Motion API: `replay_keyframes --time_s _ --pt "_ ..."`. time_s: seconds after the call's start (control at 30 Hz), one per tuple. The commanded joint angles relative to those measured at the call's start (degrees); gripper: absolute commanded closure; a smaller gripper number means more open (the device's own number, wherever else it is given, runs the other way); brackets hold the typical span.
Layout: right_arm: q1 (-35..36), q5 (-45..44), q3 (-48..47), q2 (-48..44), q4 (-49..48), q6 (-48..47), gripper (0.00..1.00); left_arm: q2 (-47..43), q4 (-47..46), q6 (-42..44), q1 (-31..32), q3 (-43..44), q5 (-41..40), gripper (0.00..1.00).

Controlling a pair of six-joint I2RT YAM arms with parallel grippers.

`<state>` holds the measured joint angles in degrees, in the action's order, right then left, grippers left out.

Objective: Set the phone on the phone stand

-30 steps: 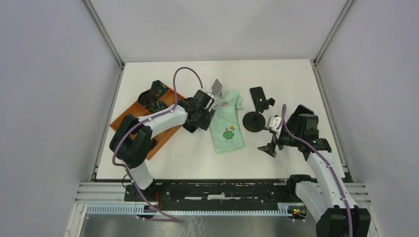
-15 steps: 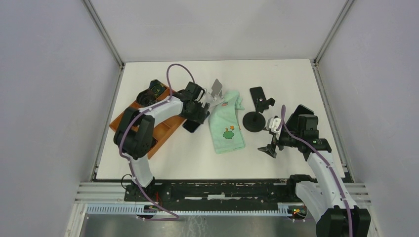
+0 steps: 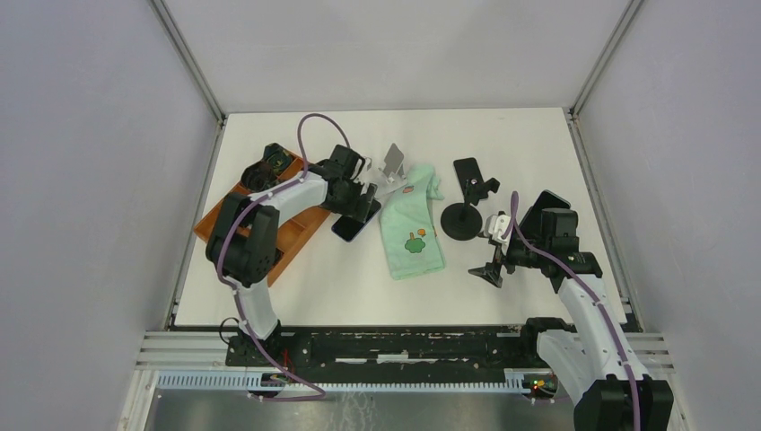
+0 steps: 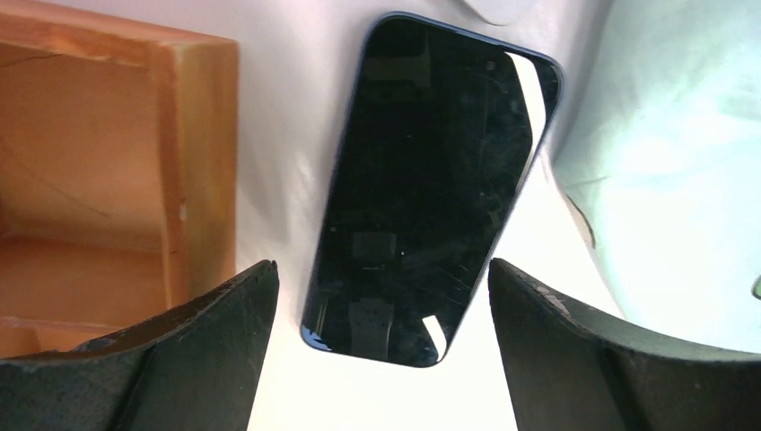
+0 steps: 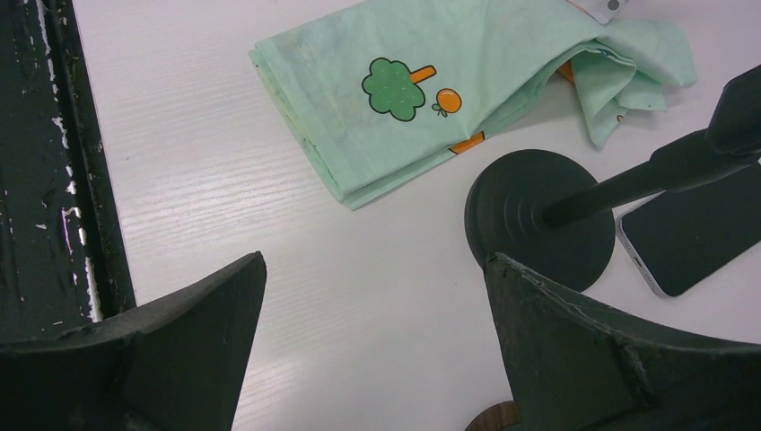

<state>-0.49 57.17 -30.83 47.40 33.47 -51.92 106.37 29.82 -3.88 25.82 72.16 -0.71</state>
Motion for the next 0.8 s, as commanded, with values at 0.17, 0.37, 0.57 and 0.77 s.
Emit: replay_keyframes --time_s 0.17,0.37,0.57,0.77 --pt "0.16 0.75 -0.28 -0.85 -0.26 -0.81 0.02 2.66 -1.33 3.53 -0.06 1.38 7.21 0.05" --pt "0.19 0.75 -0.2 -0.91 -0.25 -0.81 0.02 4.35 -1.04 3.53 -0.07 1.76 5.63 0.05" --pt "0.16 0.88 -0.2 -1.0 -0.17 -0.8 0.02 6.05 0.26 3.05 0.81 2.22 -1.47 0.05" --pt "0.18 0.84 -0.2 -1.07 -0.17 -0.86 0.02 7.01 1.07 3.43 3.53 1.97 -5.81 0.05"
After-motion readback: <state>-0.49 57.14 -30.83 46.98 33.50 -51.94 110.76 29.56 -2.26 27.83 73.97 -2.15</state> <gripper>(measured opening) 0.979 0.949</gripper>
